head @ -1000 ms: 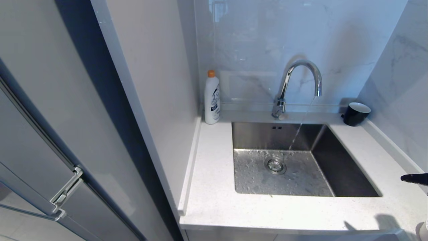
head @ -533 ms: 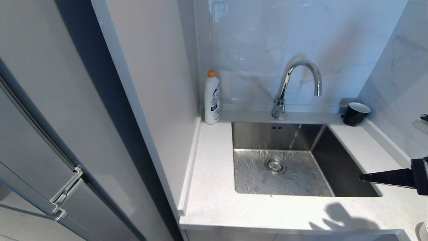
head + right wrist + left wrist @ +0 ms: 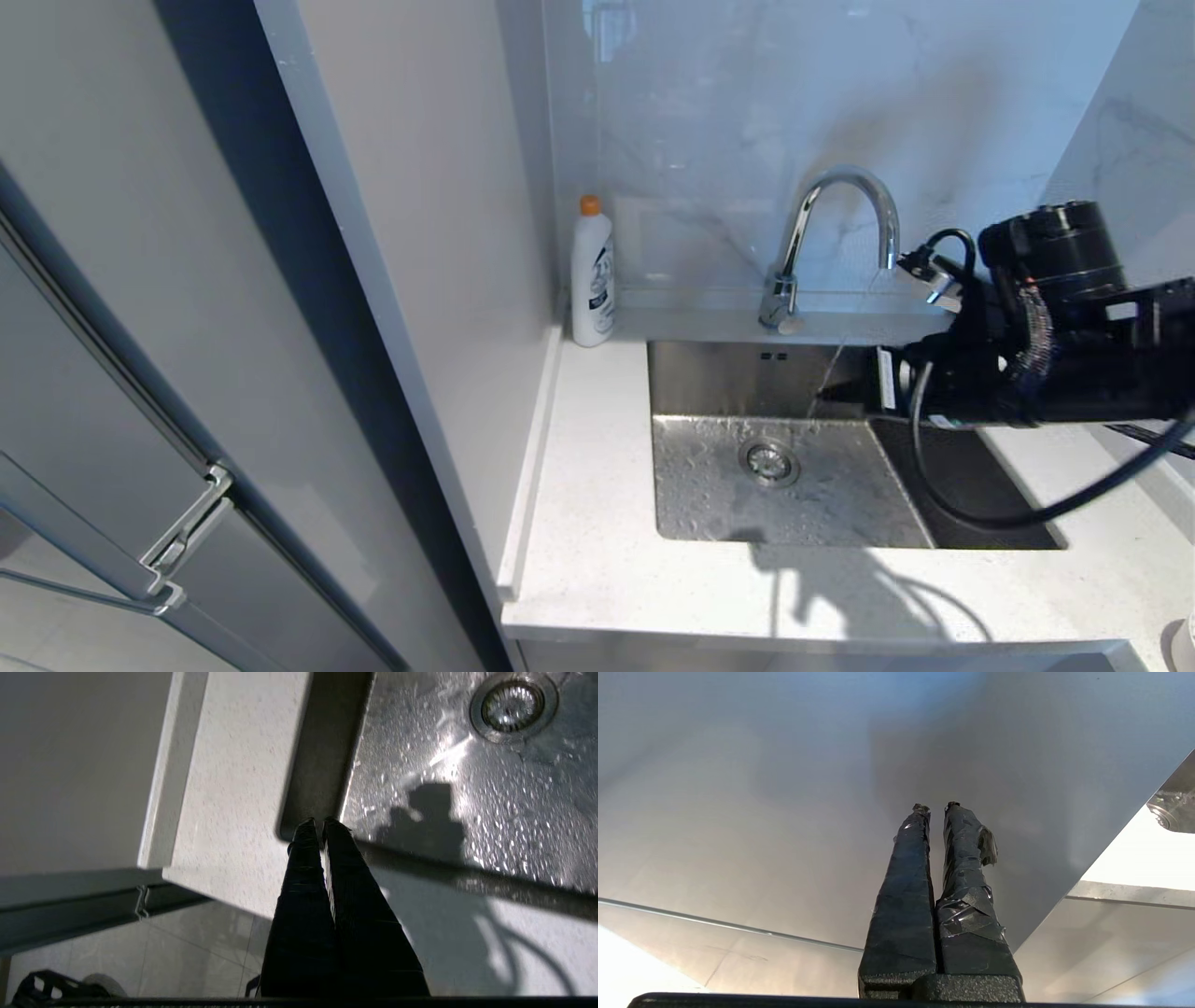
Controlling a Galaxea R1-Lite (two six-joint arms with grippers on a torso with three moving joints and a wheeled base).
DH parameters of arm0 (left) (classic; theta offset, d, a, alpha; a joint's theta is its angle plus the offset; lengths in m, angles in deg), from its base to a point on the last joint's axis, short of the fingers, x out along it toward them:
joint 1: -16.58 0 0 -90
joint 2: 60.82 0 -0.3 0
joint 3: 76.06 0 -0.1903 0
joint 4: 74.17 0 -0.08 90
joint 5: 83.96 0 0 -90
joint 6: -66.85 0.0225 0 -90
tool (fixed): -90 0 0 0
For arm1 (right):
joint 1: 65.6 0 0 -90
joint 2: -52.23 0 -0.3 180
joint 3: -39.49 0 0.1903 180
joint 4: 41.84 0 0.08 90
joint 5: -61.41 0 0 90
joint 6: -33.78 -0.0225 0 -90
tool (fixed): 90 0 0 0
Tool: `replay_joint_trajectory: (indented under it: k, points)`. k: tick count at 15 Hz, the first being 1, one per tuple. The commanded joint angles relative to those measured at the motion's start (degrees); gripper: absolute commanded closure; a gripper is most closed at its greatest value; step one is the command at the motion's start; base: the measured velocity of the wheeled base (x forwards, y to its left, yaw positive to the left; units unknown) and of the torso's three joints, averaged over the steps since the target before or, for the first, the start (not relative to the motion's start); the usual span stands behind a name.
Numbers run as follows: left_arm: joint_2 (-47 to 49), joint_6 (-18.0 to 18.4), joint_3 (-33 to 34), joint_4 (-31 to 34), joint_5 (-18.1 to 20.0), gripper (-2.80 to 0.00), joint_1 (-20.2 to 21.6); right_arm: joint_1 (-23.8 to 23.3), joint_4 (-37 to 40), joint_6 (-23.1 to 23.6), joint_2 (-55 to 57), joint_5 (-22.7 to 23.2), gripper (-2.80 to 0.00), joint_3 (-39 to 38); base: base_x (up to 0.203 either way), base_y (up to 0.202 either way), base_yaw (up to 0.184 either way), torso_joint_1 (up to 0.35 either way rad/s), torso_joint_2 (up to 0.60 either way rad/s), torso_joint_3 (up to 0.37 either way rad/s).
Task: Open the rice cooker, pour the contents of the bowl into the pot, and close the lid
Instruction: Turn off the tap
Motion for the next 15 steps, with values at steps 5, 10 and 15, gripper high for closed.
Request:
replay_joint_trajectory:
  k: [5,10,15]
  points:
    - [0.08,-0.03,0.0,0.02,-0.01,0.0,0.0,1.07,-5.02,0.0,21.99,-5.62,0.0,23.82,0.0,0.0,0.0,0.0,0.0,0.0]
    - [0.08,-0.03,0.05,0.02,-0.01,0.0,0.0,-1.74,-1.1,1.96,35.67,-13.0,0.0,41.58,0.0,0.0,0.0,0.0,0.0,0.0]
    - [0.08,-0.03,0.0,0.02,-0.01,0.0,-0.07,-3.0,-1.28,9.72,41.45,-26.24,0.0,45.32,0.0,0.0,0.0,0.0,0.0,0.0]
